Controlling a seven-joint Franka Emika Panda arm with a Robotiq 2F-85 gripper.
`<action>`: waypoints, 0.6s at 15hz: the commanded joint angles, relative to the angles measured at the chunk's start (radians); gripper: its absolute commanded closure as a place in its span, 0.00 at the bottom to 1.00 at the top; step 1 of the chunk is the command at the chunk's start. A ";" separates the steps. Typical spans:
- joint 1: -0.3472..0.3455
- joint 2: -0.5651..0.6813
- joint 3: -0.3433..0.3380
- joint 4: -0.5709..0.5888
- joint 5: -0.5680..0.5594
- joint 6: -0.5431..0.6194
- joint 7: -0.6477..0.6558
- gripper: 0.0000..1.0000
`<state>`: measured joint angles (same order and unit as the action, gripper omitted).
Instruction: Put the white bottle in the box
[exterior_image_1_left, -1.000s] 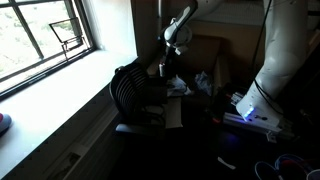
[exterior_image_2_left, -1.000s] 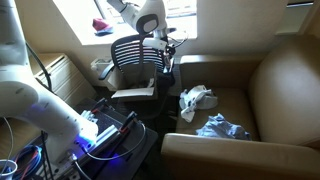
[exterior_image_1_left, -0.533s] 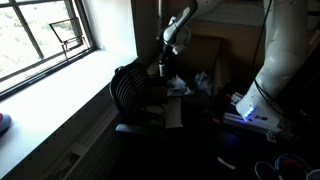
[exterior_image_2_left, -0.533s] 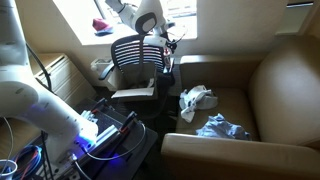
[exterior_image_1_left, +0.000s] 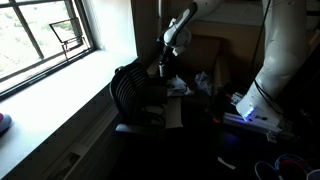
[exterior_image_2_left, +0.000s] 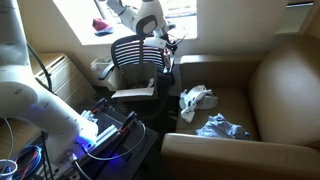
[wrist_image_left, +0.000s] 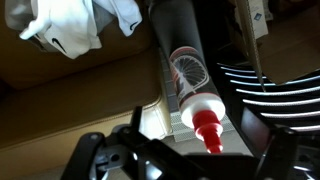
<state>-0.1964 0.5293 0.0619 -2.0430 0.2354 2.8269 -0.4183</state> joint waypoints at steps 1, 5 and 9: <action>-0.025 0.003 0.024 -0.001 -0.036 0.003 0.028 0.00; -0.023 0.003 0.029 0.001 -0.056 0.028 0.045 0.00; -0.021 0.003 0.030 0.002 -0.069 0.031 0.057 0.00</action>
<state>-0.1970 0.5322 0.0725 -2.0406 0.1987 2.8571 -0.3863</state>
